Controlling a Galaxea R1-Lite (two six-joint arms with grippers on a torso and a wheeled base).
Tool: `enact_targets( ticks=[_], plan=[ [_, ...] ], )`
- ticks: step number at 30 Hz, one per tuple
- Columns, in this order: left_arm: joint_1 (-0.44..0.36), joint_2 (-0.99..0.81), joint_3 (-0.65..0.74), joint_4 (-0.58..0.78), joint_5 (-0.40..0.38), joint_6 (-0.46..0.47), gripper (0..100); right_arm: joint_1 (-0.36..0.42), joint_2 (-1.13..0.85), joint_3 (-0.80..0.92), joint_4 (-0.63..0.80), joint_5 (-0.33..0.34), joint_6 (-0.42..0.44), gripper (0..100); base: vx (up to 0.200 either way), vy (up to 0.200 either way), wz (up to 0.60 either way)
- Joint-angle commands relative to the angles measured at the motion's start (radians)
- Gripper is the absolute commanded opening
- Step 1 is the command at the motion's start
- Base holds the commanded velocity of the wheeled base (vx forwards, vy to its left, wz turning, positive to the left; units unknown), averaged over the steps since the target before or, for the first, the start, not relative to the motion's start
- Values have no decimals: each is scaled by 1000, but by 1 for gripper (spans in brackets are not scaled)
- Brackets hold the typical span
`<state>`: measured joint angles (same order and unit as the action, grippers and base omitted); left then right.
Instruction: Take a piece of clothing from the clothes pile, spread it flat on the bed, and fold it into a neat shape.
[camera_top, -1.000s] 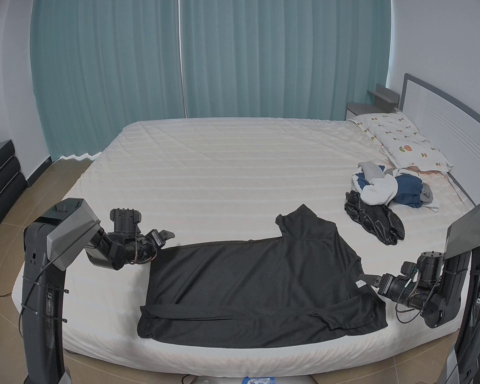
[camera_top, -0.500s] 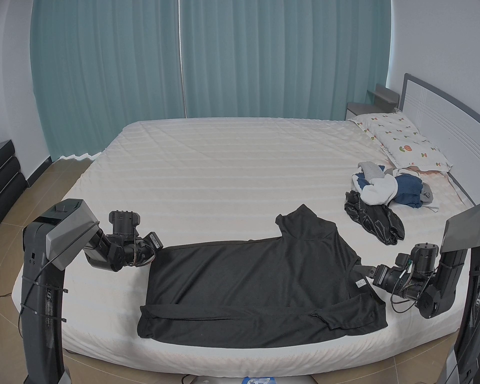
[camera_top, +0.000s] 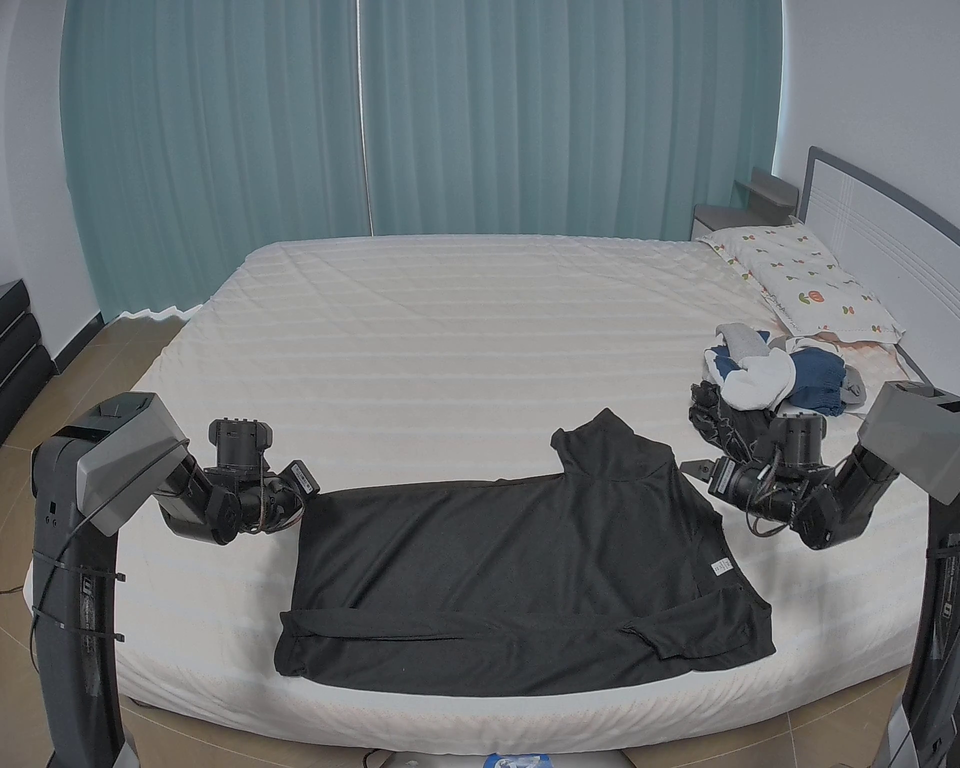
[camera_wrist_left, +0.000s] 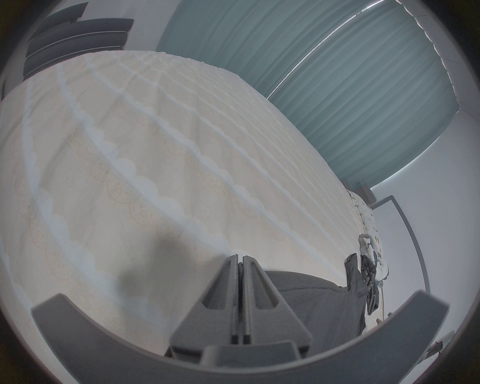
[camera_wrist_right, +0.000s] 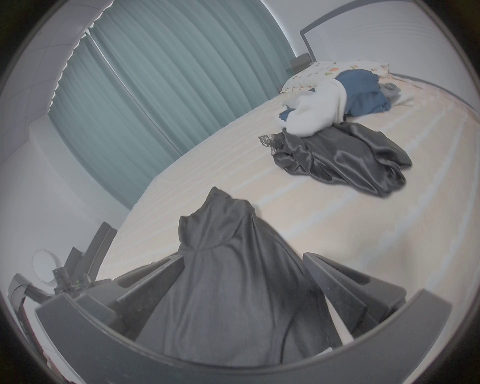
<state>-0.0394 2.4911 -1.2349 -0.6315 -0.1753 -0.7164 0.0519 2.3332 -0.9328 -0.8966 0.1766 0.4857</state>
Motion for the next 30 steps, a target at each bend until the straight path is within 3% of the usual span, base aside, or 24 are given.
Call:
enact_targets(
  ticks=[1,9,19,25,26,30],
  plan=[
    [1,-32,52,-31,0,-14,0,60,144,-285,176,-100,-3,100,0,0,0],
    [1,-44,84,-33,-1,-41,0,49,291,-569,358,-100,-12,100,0,0,0],
    [10,-47,95,-34,-4,-54,0,54,437,-802,364,-100,-9,100,0,0,0],
    [15,-47,94,-34,-4,-54,0,65,449,-834,363,-100,-9,100,0,0,0],
    [15,-47,94,-34,-4,-54,0,65,451,-836,363,-100,-9,0,0,0,0],
    [16,-46,92,-34,-4,-54,0,59,439,-827,352,-101,-1,0,0,0,0]
  ],
)
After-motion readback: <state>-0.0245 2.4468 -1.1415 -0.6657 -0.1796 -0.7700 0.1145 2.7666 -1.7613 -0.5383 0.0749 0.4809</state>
